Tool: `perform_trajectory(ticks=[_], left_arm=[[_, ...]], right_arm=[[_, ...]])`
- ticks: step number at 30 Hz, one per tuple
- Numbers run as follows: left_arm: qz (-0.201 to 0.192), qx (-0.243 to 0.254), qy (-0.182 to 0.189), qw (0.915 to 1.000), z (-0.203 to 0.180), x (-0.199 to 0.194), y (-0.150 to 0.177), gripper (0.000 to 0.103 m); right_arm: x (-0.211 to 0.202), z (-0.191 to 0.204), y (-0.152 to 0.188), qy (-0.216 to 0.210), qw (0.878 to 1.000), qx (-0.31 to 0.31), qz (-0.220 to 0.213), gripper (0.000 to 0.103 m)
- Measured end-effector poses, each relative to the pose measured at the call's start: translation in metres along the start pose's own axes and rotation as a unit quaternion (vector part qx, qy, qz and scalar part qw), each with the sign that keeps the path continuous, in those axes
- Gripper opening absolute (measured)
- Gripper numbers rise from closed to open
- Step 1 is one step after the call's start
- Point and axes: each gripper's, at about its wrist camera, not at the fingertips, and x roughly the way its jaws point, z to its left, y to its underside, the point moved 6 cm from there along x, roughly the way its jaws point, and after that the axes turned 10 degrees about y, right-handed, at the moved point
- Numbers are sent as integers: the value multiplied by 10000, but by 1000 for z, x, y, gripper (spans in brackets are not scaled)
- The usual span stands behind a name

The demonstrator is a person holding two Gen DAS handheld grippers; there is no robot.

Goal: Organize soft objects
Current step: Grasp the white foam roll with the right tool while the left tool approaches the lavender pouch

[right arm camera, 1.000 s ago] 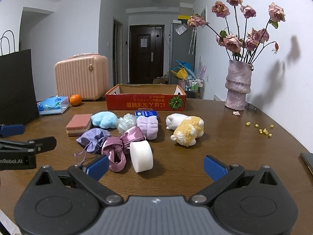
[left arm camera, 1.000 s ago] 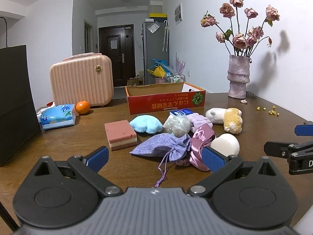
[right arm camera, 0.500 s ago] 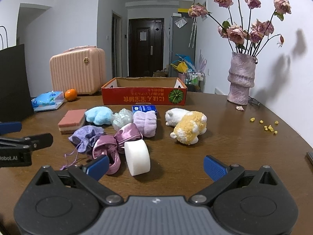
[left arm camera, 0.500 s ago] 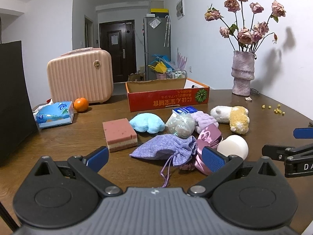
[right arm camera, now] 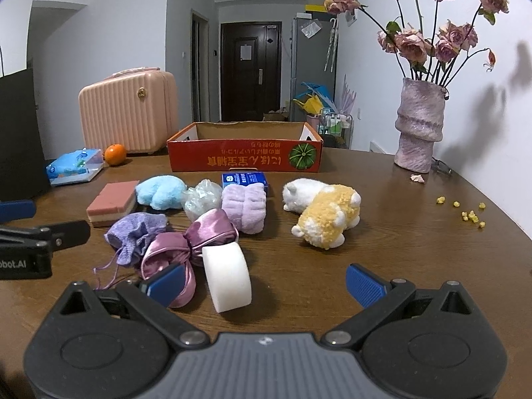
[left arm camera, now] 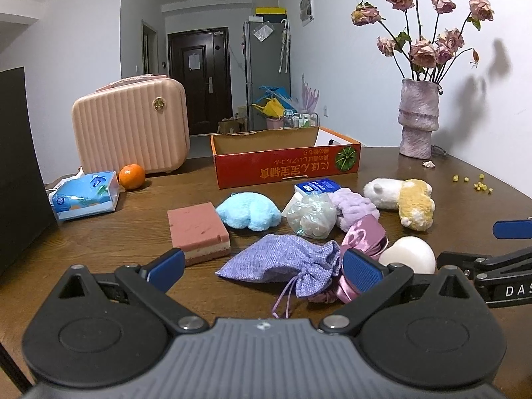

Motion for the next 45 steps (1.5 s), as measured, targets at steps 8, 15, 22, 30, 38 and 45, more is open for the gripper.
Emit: perform_trajectory(ticks=[8, 15, 22, 30, 38, 45], left_arm=[[96, -50, -67, 9999, 5, 13, -1, 103], [164, -83, -127, 9998, 10, 20, -1, 103], [214, -91, -167, 9996, 12, 23, 1, 103], [267, -86, -87, 9996, 9, 24, 2, 103], [273, -28, -31, 9996, 5, 23, 0, 103], [247, 10, -217, 9995, 8, 30, -11, 103]], right_arm=[[18, 4, -4, -70, 9999, -93, 96, 97], [37, 16, -5, -228, 9991, -301, 215, 86], [53, 30, -4, -541, 9972, -377, 342, 63], [61, 35, 4, -769, 9951, -355, 515, 29], [54, 31, 4, -812, 9958, -278, 323, 29], [51, 20, 1, -735, 9972, -27, 157, 29]])
